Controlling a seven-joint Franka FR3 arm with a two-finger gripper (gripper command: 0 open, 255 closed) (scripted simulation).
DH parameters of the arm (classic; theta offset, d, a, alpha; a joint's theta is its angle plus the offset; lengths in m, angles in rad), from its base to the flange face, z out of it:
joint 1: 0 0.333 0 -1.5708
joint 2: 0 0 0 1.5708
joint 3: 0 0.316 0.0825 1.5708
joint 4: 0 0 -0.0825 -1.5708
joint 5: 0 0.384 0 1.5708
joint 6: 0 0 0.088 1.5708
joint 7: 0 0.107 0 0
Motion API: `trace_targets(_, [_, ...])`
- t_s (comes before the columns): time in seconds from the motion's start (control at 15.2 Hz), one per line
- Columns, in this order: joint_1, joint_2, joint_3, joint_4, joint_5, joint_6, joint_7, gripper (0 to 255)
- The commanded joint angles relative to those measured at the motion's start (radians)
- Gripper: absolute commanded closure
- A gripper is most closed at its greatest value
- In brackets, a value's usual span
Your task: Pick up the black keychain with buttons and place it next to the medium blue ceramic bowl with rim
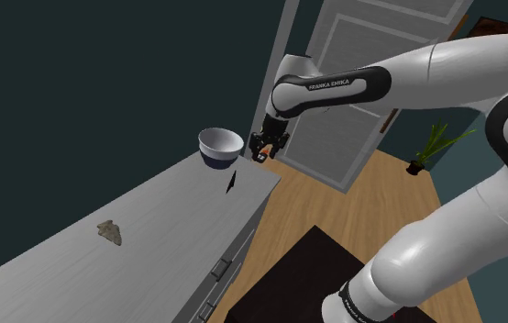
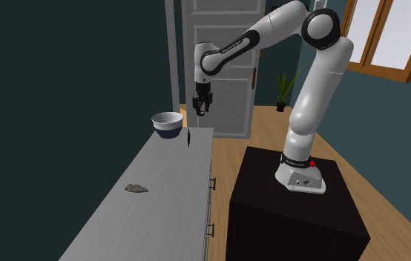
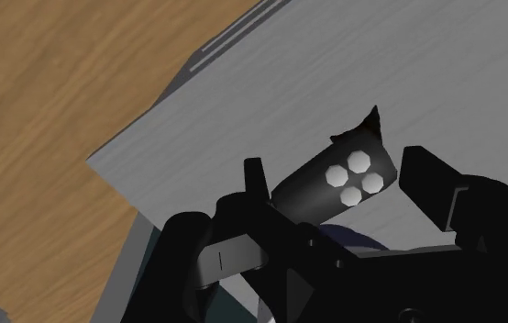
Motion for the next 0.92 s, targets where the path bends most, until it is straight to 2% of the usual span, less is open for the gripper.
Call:
trace_targets(0.0, [0.000, 0.012, 0.000, -0.016, -0.001, 0.028, -0.001, 255])
trace_targets(0.86, [-0.001, 0.106, 0.001, -0.104, -0.004, 0.210, 0.001, 255])
